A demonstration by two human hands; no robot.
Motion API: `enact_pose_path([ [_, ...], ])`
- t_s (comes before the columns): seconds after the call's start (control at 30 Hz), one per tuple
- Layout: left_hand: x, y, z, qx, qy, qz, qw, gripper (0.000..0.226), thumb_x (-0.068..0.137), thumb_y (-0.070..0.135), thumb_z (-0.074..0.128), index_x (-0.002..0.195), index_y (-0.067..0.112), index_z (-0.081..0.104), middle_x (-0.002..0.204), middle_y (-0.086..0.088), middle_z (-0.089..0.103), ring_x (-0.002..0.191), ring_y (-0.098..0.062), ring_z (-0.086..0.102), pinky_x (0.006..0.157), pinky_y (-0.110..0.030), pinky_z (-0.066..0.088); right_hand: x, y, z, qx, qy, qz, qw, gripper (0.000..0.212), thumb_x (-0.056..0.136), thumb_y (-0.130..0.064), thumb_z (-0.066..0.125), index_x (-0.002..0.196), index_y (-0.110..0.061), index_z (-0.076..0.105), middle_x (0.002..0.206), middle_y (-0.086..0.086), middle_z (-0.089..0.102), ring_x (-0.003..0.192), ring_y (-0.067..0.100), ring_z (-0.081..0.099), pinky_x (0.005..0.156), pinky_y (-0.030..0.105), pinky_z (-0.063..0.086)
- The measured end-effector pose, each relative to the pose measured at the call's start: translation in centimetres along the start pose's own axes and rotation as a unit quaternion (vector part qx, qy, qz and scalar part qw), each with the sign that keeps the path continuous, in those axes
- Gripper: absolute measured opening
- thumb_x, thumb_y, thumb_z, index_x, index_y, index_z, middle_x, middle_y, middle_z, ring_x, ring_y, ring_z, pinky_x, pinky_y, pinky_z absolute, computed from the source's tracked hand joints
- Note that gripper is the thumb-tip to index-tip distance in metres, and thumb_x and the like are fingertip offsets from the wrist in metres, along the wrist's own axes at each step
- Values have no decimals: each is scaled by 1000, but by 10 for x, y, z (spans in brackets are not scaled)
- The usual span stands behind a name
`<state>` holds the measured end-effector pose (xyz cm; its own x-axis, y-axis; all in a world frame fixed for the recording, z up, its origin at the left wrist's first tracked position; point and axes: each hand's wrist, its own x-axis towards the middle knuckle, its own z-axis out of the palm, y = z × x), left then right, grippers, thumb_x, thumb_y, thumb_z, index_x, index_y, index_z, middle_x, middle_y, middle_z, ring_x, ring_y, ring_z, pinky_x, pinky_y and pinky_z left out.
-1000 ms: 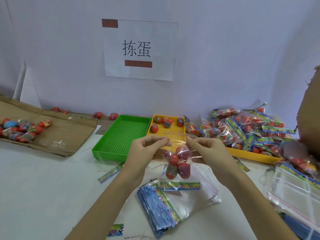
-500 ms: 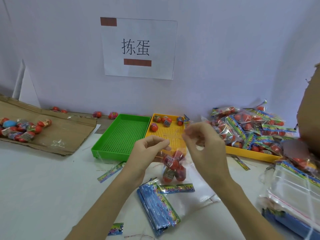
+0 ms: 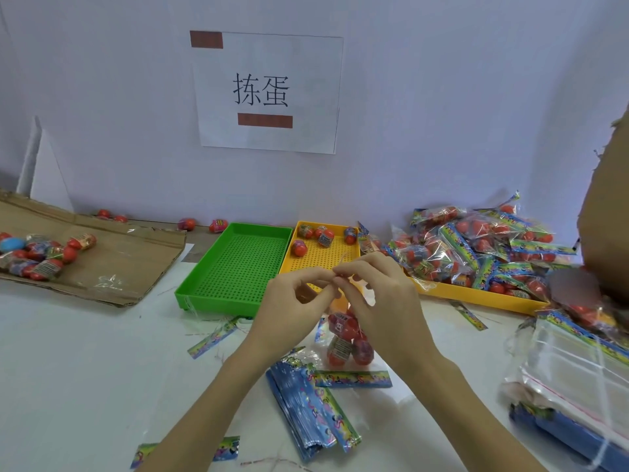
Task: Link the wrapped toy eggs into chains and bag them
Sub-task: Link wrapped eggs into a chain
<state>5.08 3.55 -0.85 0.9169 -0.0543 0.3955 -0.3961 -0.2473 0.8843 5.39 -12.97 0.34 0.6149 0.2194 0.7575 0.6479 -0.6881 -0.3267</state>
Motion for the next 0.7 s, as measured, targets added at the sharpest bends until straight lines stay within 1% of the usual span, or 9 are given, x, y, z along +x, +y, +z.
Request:
enact_pose_path([
  [0.07,0,-1,2,41,16,23,999,14,97,12,73,93,23,80,77,9,75,66,-19,71,66,-32,58,1,2,-2,3,-12,-3,1000,9,95,-15,73,103,-13,77,98,1,67,92,18,61,80,34,56],
  [0.13,-1,-1,4,58,27,47,997,11,96,11,74,93,20,80,82,8,73,65,-16,69,65,-30,56,3,4,-4,-6,-13,-19,1000,9,94,-13,73,101,-11,78,97,2,68,91,19,63,79,33,57],
  [0.2,-1,-1,5,73,28,69,995,9,96,10,74,94,16,80,89,8,71,65,-17,70,67,-35,57,4,6,-6,-13,-5,-41,999,10,94,-9,72,100,-8,79,95,3,69,89,19,64,79,30,57],
  [0.3,-1,-2,5,83,34,82,993,8,96,11,74,94,16,80,89,11,70,64,-18,68,67,-39,57,4,7,-6,-15,1,-59,998,11,94,-7,70,101,-6,79,94,5,71,88,17,65,80,25,56],
  [0.43,-2,-1,5,91,33,83,992,9,96,10,74,93,15,80,88,9,69,62,-19,68,67,-41,56,3,7,-5,-23,5,-70,997,11,94,-8,70,100,-5,78,94,6,71,88,20,66,79,27,56],
  [0.57,-3,1,5,88,25,76,993,8,96,11,74,93,13,81,87,3,72,62,-23,69,67,-45,56,2,8,-5,-34,26,-79,996,5,86,-2,78,90,-4,75,87,5,68,80,20,62,73,29,55],
  [0.7,-2,4,4,53,28,39,997,12,94,8,76,92,17,84,85,2,74,63,-26,70,68,-47,58,3,8,-4,-35,35,-40,998,12,82,1,78,81,-6,68,82,2,61,78,14,52,73,20,45],
])
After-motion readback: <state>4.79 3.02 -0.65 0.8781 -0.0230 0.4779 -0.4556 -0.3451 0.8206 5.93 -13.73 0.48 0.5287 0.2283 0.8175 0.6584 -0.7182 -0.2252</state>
